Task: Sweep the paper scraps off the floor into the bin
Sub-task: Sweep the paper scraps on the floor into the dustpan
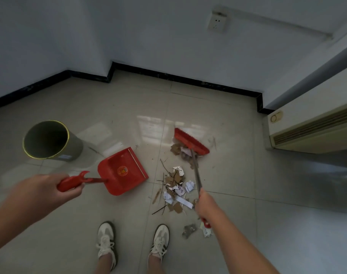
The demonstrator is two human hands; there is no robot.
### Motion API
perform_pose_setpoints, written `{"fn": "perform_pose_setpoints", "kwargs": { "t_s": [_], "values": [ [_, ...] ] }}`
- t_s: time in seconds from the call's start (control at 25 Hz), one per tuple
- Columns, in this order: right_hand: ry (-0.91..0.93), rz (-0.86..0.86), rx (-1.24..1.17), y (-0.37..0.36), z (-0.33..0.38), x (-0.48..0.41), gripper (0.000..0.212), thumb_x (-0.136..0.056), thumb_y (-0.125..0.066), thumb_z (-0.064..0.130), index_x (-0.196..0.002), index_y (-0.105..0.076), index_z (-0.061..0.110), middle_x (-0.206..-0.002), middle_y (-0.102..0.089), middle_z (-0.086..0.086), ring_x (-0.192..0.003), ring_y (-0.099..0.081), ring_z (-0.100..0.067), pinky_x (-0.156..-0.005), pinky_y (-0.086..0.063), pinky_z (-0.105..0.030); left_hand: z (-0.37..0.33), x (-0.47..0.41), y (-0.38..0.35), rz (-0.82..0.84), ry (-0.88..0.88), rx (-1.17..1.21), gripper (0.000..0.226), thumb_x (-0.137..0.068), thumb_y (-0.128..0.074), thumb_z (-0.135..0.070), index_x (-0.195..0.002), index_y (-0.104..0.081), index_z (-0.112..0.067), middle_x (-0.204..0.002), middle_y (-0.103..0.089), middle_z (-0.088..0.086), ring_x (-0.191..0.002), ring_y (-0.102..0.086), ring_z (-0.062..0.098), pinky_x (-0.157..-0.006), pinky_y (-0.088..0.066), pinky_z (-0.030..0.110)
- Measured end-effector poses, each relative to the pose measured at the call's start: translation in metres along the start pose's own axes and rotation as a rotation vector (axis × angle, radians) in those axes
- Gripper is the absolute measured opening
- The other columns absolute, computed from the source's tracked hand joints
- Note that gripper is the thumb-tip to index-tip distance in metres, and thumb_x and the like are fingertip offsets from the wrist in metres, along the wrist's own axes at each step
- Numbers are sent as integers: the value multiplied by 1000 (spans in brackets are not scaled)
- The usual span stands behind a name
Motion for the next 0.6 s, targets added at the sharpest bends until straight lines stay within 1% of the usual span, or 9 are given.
{"fn": "perform_pose_setpoints", "kwargs": {
  "t_s": [0.04, 0.16, 0.28, 0.32, 0.36, 0.4, 0.44, 0.52, 0.6],
  "values": [
    [10, 4, 49, -14, -2, 17, 45, -88, -46, 6, -133, -42, 13, -113, -63, -14, -97, -64, -29, -79, -52, -36, 2, 2, 6, 5, 0, -15, 38, -68, -63, -67, -59, -60, -31, -42, -52, -7, -41, -53, 10, -43, -46, 28],
    [-8, 57, 73, -48, -19, 78, 63, -88, -42, 5, -147, -30, 23, -119, -63, -11, -92, -59, -22, -76, -46, -26, 6, 0, 24, 0, -28, -23, 29, -71, -71, -55, -55, -57, -36, -45, -54, -5, -44, -53, 11, -44, -43, 27],
    [-48, 88, 81, -59, -37, 127, 74, -80, -39, 10, -150, -27, 33, -121, -64, -10, -95, -62, -22, -80, -47, -23, 17, -11, 22, 23, -93, -29, 37, -70, -66, -62, -56, -60, -28, -47, -54, -4, -46, -53, 15, -46, -43, 29],
    [-54, 71, 72, -55, -38, 139, 73, -79, -41, 12, -148, -32, 35, -115, -66, -9, -91, -66, -21, -73, -49, -18, 24, -14, 19, 49, -118, -45, 39, -69, -62, -65, -58, -61, -28, -49, -53, -5, -48, -54, 16, -47, -43, 28],
    [-42, 50, 59, -48, -38, 150, 69, -80, -44, 12, -144, -38, 37, -105, -67, -6, -78, -66, -16, -61, -48, -12, 28, -18, 17, 65, -148, -63, 40, -69, -58, -68, -58, -60, -29, -49, -52, -5, -49, -54, 16, -48, -44, 28],
    [-40, 32, 35, -39, -39, 164, 64, -82, -46, 11, -140, -44, 38, -93, -67, -3, -62, -62, -10, -48, -44, -9, 31, -21, 16, 73, -180, -68, 42, -68, -53, -71, -58, -59, -30, -50, -52, -6, -50, -54, 16, -48, -44, 28],
    [-51, 8, -3, -31, -43, 178, 60, -84, -48, 10, -136, -49, 39, -84, -66, -2, -49, -56, -7, -40, -41, -10, 32, -22, 18, 73, -209, -68, 47, -67, -46, -74, -58, -58, -30, -51, -51, -5, -50, -55, 17, -48, -44, 28],
    [-78, -49, -99, -15, -53, 209, 57, -86, -52, 8, -134, -52, 39, -66, -62, -1, -36, -49, -8, -36, -42, -19, 27, -25, 25, 81, -258, -81, 55, -66, -39, -75, -59, -60, -24, -53, -53, -4, -52, -56, 17, -47, -41, 27],
    [-122, -86, -218, -4, -63, 236, 55, -89, -53, 8, -129, -50, 45, -50, -50, 0, -30, -41, -11, -32, -36, -20, 19, -27, 30, 107, -290, -132, 49, -72, -48, -69, -60, -58, -22, -54, -54, -4, -54, -55, 15, -46, -34, 25]
  ]
}}
Point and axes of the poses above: each hand's wrist, its own x-axis away from the middle knuckle, its own y-axis out of the back of the hand, z = x × y, the point moved 10 cm from there along -x, towards the middle knuckle
